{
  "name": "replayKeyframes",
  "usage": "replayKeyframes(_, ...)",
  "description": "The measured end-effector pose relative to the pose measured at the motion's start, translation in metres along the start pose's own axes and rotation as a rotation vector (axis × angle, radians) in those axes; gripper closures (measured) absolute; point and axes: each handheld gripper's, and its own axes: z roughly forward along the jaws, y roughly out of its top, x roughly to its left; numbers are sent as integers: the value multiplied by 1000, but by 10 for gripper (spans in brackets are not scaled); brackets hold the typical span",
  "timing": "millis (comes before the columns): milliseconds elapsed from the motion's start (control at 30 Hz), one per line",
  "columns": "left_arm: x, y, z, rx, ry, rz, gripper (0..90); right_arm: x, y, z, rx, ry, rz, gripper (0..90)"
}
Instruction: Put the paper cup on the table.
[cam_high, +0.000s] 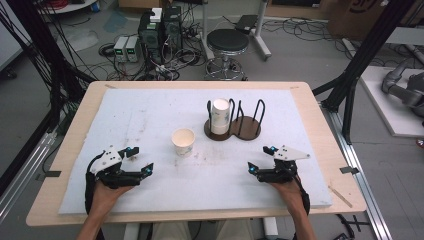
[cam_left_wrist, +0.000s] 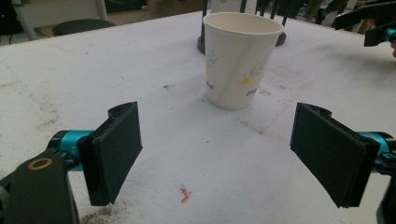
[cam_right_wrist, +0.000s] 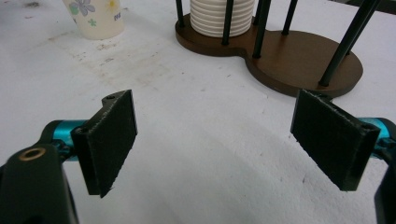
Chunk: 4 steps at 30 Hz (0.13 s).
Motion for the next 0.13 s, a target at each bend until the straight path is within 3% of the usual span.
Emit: replayKeyframes(133, 0, 0, 0, -1, 5, -4, 165, -1, 0, 1, 7, 7, 9, 150)
